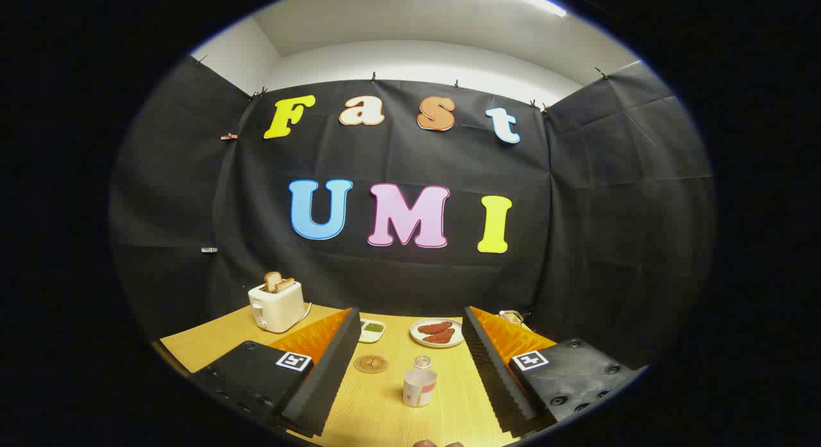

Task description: Take the bottle from table, then pour the juice into the cup, finally place the bottle on the coaster

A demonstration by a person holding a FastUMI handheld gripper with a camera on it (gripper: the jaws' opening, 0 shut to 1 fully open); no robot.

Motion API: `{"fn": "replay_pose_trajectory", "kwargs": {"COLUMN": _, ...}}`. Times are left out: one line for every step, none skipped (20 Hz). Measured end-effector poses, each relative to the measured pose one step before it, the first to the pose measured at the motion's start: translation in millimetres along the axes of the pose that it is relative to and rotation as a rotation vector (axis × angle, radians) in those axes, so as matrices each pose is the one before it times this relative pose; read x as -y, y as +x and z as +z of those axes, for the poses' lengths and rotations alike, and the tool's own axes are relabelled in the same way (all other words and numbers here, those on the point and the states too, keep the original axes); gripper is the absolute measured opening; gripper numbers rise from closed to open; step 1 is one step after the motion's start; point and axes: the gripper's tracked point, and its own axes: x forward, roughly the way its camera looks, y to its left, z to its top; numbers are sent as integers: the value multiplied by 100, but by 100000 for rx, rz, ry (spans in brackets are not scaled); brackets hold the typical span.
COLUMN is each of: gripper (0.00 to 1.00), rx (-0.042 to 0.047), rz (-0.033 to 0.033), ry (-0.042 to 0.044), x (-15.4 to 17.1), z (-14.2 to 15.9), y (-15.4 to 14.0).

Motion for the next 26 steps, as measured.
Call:
{"fn": "replay_pose_trajectory", "kwargs": {"gripper": 97, "rx": -324, "rz": 185, "ry": -59, "x": -65, "z": -108, "y": 69}}
{"fn": "replay_pose_trajectory", "kwargs": {"gripper": 97, "rx": -543, "rz": 399, "ry": 86, "x": -230, "z": -237, "y": 25}}
{"fn": "replay_pose_trajectory", "kwargs": {"gripper": 97, "rx": -234, "rz": 251, "ry": 308, "x": -248, "z": -15, "y": 85}}
{"fn": "replay_pose_trajectory", "kwargs": {"gripper": 97, "rx": 39, "rz": 76, "ry": 216, "x": -223, "z": 35, "y": 116}}
{"fn": "replay_pose_trajectory", "kwargs": {"gripper": 97, "rx": -203, "rz": -40, "ry": -64, "x": -46, "z": -88, "y": 16}}
{"fn": "replay_pose_trajectory", "kwargs": {"gripper": 97, "rx": -353, "rz": 55, "ry": -80, "x": -61, "z": -100, "y": 31}}
{"fn": "replay_pose_trajectory", "kwargs": {"gripper": 97, "rx": -422, "rz": -46, "ry": 1, "x": -44, "z": -259, "y": 2}}
{"fn": "replay_pose_trajectory", "kwargs": {"gripper": 97, "rx": -327, "rz": -216, "ry": 100, "x": -15, "z": -160, "y": -43}}
{"fn": "replay_pose_trajectory", "kwargs": {"gripper": 97, "rx": -164, "rz": -297, "ry": 148, "x": 16, "z": -52, "y": 6}}
{"fn": "replay_pose_trajectory", "kwargs": {"gripper": 97, "rx": -109, "rz": -341, "ry": 185, "x": 6, "z": -158, "y": -18}}
{"fn": "replay_pose_trajectory", "kwargs": {"gripper": 97, "rx": -70, "rz": -365, "ry": 25, "x": -13, "z": -99, "y": -45}}
{"fn": "replay_pose_trajectory", "kwargs": {"gripper": 97, "rx": -100, "rz": -327, "ry": -10, "x": 52, "z": -22, "y": 66}}
{"fn": "replay_pose_trajectory", "kwargs": {"gripper": 97, "rx": 16, "rz": -249, "ry": -264, "x": -53, "z": 6, "y": 28}}
{"fn": "replay_pose_trajectory", "kwargs": {"gripper": 97, "rx": 135, "rz": -229, "ry": -272, "x": -31, "z": -52, "y": 52}}
{"fn": "replay_pose_trajectory", "kwargs": {"gripper": 97, "rx": 241, "rz": -427, "ry": -102, "x": 6, "z": 25, "y": 52}}
{"fn": "replay_pose_trajectory", "kwargs": {"gripper": 97, "rx": 57, "rz": -426, "ry": 173, "x": 4, "z": -1, "y": 135}}
{"fn": "replay_pose_trajectory", "kwargs": {"gripper": 97, "rx": -379, "rz": -239, "ry": 168, "x": -121, "z": -153, "y": 151}}
{"fn": "replay_pose_trajectory", "kwargs": {"gripper": 97, "rx": -360, "rz": -313, "ry": -19, "x": -67, "z": -260, "y": 140}}
{"fn": "replay_pose_trajectory", "kwargs": {"gripper": 97, "rx": -25, "rz": -282, "ry": -392, "x": -7, "z": -60, "y": 149}}
{"fn": "replay_pose_trajectory", "kwargs": {"gripper": 97, "rx": -60, "rz": -299, "ry": -953, "x": 48, "z": -31, "y": 171}}
{"fn": "replay_pose_trajectory", "kwargs": {"gripper": 97, "rx": -464, "rz": 543, "ry": -1159, "x": -97, "z": -161, "y": 109}}
{"fn": "replay_pose_trajectory", "kwargs": {"gripper": 97, "rx": -342, "rz": 760, "ry": -1131, "x": -370, "z": -301, "y": 206}}
{"fn": "replay_pose_trajectory", "kwargs": {"gripper": 97, "rx": -120, "rz": 290, "ry": -982, "x": -128, "z": -115, "y": 184}}
{"fn": "replay_pose_trajectory", "kwargs": {"gripper": 97, "rx": -205, "rz": 70, "ry": -832, "x": 50, "z": -163, "y": 243}}
{"fn": "replay_pose_trajectory", "kwargs": {"gripper": 97, "rx": -100, "rz": -271, "ry": -674, "x": 13, "z": -175, "y": 303}}
{"fn": "replay_pose_trajectory", "kwargs": {"gripper": 97, "rx": -286, "rz": -467, "ry": -483, "x": 81, "z": -267, "y": 285}}
